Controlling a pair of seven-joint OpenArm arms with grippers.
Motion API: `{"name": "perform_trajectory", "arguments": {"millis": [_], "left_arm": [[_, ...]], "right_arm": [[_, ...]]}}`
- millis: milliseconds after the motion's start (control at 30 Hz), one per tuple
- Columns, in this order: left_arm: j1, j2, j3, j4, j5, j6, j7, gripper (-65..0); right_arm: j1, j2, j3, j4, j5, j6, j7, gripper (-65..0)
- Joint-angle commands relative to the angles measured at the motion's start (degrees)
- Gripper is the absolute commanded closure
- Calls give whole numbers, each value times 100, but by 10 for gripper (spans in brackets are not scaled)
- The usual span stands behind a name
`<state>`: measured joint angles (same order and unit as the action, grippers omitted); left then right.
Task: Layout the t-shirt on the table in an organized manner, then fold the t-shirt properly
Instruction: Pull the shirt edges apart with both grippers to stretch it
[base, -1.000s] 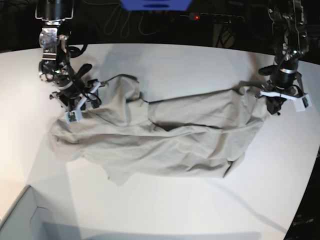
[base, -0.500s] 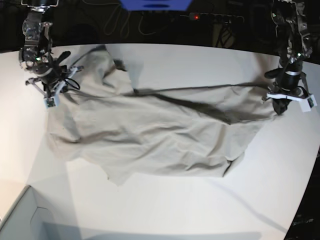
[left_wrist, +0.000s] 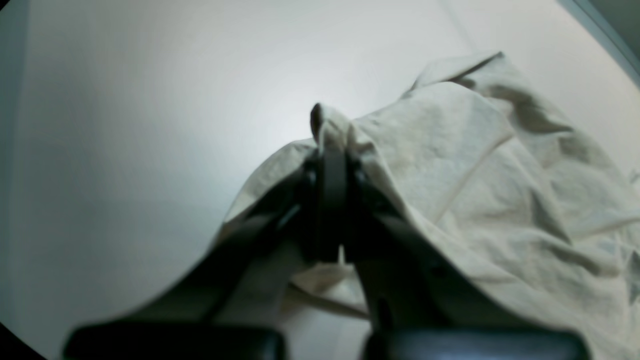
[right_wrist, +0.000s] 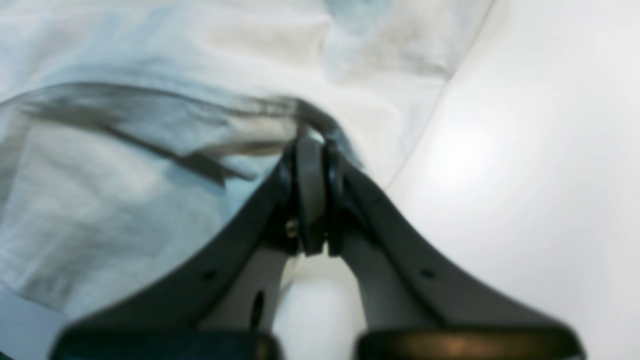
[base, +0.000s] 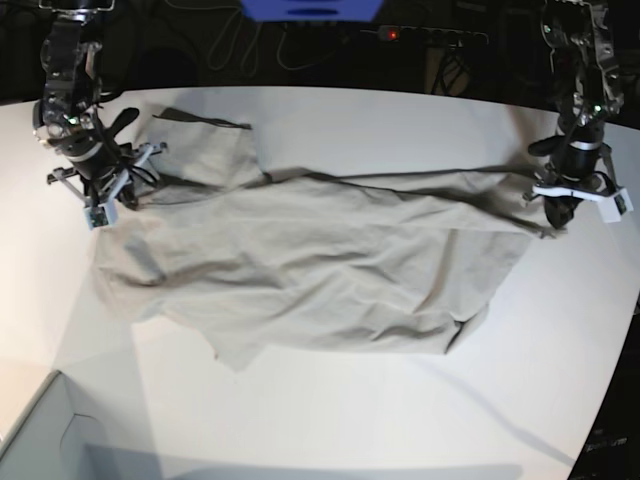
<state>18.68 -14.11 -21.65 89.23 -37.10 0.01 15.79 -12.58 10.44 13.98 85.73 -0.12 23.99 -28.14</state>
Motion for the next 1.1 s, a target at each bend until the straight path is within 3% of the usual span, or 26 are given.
{"name": "perform_trajectory", "arguments": {"millis": [0,267,433,800,900,1067], "left_arm": [[-8,-62,-11,101,-30,-32,-142,0],[0,-62,15,92,-30,-32,-142,0],[0,-62,15,66,-30,-32,-142,0],[-8,-62,15,22,-30,-32,-142,0],[-8,-62,24,22,-30,-32,-142,0],[-8,-62,7,-4,-30,-32,-142,0]], "right_arm": [[23,51,13,20,16,6,84,-22],[-12,24,22,46,16,6,84,-305],[-118,24,22,46,16,6,84,-381],[-109,-55,-4,-209,16,6,102,-360],[40,-55,-13,-490,16,23,111,-275],[260,-28,13,-1009,16,199,93,-55]]}}
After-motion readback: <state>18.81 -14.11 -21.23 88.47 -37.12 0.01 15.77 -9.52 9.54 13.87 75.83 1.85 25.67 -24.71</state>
